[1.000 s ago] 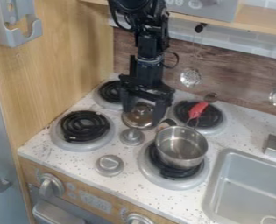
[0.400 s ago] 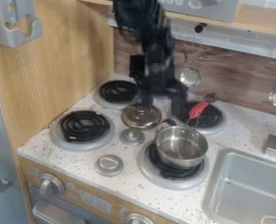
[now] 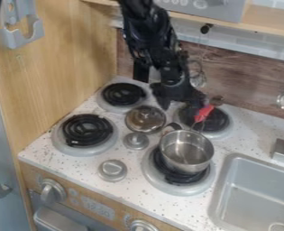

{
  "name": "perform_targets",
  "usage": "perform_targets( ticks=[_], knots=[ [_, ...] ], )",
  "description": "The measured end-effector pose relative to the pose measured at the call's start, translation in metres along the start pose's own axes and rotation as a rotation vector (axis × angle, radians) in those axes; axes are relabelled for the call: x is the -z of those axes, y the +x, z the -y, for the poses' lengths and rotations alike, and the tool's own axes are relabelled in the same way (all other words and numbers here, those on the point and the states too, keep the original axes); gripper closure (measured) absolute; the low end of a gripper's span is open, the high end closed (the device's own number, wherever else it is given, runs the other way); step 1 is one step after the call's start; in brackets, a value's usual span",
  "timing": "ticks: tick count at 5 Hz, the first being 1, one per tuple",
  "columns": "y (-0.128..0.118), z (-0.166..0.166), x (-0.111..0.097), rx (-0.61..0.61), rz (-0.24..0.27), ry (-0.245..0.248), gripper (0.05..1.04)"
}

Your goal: Move the red spoon to the bottom left burner

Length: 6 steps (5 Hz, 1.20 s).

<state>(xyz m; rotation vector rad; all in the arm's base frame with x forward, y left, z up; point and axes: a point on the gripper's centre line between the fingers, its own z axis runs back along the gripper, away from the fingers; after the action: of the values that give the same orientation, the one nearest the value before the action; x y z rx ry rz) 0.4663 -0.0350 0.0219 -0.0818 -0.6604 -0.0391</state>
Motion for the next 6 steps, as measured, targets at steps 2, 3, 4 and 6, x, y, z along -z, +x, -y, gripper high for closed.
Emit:
perform_targets(
  ticks=[2, 3, 4, 6],
  knots=[
    [0.031, 0.02, 0.032, -0.008, 0.082, -0.017, 0.085],
    [0.041, 0.03, 0.051, -0.001, 0.098, -0.02, 0.085],
    [0.046, 0.03, 0.075, -0.009, 0.086, -0.012, 0.085],
    [0.054, 0.051, 0.109, 0.035, 0.058, 0.013, 0.085]
  ],
)
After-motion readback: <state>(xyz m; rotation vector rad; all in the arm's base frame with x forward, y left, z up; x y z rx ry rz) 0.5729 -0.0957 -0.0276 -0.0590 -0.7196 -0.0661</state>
